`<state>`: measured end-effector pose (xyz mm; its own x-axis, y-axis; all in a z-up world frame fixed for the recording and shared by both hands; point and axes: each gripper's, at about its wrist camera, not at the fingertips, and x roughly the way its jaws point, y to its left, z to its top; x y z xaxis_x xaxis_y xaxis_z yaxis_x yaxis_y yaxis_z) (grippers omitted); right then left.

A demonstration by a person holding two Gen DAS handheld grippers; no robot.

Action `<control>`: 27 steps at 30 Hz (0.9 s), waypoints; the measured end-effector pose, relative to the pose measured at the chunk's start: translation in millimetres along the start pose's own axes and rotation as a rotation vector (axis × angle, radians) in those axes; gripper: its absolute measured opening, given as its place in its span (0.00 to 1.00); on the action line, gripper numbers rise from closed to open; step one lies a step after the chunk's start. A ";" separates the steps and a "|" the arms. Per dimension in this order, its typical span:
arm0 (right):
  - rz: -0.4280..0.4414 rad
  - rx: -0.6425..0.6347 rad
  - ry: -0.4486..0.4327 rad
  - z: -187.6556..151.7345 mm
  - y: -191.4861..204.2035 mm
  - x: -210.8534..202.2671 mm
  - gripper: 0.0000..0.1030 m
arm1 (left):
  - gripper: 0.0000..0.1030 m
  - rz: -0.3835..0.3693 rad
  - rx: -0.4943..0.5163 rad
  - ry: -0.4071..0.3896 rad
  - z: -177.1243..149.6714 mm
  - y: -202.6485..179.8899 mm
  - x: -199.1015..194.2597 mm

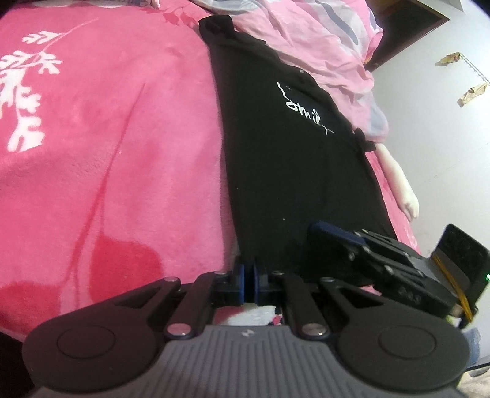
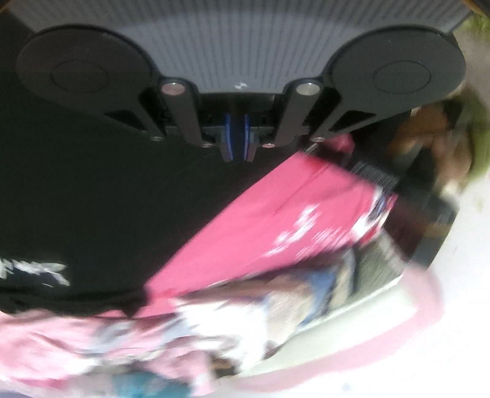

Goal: Fold clothes

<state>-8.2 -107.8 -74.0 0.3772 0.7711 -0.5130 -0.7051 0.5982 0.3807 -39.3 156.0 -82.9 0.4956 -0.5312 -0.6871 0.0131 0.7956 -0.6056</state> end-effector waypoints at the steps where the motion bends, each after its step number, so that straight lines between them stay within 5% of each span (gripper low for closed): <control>1: 0.002 -0.006 0.020 -8.0 1.5 0.3 0.07 | 0.06 0.001 0.001 0.000 -0.2 0.0 -0.2; 7: 0.107 -0.008 0.130 -41.6 12.3 -17.6 0.08 | 0.10 0.011 0.013 -0.005 0.3 -1.5 -3.3; 14: -0.108 -0.006 -0.037 2.4 -25.3 -48.3 0.08 | 0.15 0.093 0.067 -0.044 3.5 -9.7 -21.2; 17: -0.243 -0.073 0.054 2.1 -26.6 -34.2 0.08 | 0.14 0.122 0.126 -0.061 9.3 -19.5 -21.0; 23: -0.260 -0.010 0.166 -45.6 -15.8 -68.8 0.07 | 0.16 0.172 0.255 -0.093 22.1 -40.8 -17.4; 27: -0.333 -0.012 0.151 -35.2 -8.7 -85.4 0.08 | 0.19 0.164 0.362 -0.077 28.8 -66.4 2.9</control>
<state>-55.4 -186.6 -60.6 0.4953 0.4932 -0.7152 -0.5658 0.8078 0.1652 -13.7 110.0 -33.2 0.5797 -0.3763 -0.7228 0.2268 0.9265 -0.3004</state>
